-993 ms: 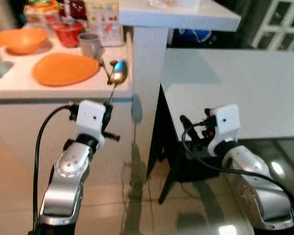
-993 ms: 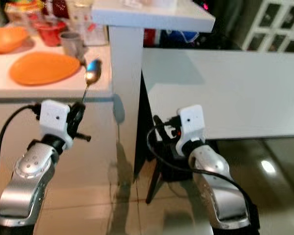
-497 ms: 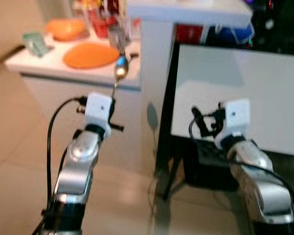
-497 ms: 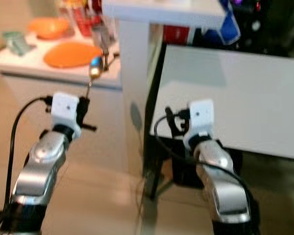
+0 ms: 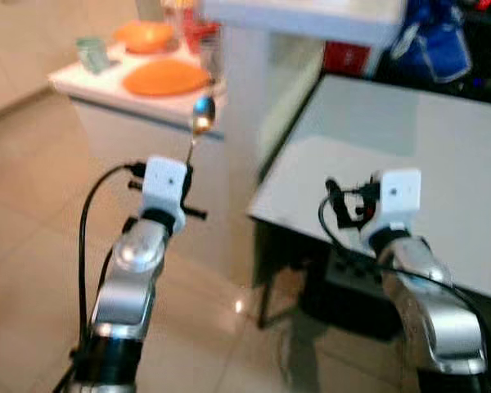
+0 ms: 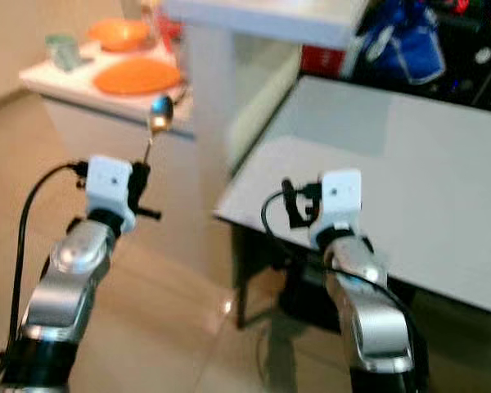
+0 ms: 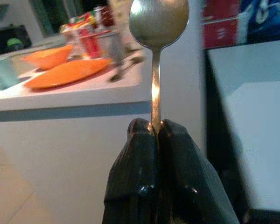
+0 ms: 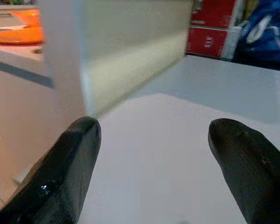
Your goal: Setting the table
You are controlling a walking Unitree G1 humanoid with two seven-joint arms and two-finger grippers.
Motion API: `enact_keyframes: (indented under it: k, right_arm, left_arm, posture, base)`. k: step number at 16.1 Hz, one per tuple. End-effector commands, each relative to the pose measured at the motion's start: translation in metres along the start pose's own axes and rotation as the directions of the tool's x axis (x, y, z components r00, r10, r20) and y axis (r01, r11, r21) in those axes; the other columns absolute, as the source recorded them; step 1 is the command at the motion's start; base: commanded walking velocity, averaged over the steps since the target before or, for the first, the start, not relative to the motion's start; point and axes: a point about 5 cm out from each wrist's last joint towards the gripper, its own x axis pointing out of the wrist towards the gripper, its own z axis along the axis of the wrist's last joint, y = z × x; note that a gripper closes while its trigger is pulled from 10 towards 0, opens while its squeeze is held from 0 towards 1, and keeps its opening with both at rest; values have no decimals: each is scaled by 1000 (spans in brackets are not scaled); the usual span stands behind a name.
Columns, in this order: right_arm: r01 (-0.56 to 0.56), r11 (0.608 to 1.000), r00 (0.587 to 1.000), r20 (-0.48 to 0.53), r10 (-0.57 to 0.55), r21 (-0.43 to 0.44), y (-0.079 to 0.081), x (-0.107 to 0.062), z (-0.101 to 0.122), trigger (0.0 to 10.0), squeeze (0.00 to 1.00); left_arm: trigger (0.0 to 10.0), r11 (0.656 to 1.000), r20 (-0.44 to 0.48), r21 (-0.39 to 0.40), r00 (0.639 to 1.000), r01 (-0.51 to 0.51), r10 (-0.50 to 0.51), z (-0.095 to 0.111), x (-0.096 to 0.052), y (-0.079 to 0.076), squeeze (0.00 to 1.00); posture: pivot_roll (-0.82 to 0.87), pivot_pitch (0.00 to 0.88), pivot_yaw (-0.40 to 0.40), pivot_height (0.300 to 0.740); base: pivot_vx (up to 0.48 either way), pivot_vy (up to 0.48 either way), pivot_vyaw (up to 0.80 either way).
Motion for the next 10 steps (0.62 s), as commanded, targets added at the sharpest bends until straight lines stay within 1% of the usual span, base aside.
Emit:
enact_keyframes:
  k: [1,6,7,8,10]
  right_arm:
    - [23,1000,1000,2,-23,-5,-5,-1,1,10000,0]
    - [32,999,999,-5,-32,5,-3,-5,-1,10000,0]
    - [45,998,999,-7,-45,33,-4,-6,-2,10000,0]
    - [49,998,999,-8,-49,37,-4,-7,-3,10000,0]
    - [52,998,999,-13,-51,45,-4,-9,-3,10000,0]
  left_arm:
    - [10000,1000,20,1,999,29,-29,4,1,-9,0]
    - [10000,999,10,7,999,39,-39,1,-3,-11,0]
    - [10000,999,8,8,999,44,-44,0,-4,-12,0]
    - [10000,999,7,8,999,46,-46,0,-4,-13,0]
    - [10000,998,3,8,998,58,-58,-1,-6,-16,0]
  posture:
    - [-39,0,15,740]
    - [-38,0,11,740]
    - [-38,0,11,740]
    - [-38,0,11,740]
    - [-41,0,13,740]
  base:
    - [0,-472,0]
    - [0,-472,0]
    - [0,-472,0]
    - [0,-472,0]
    - [0,-472,-787]
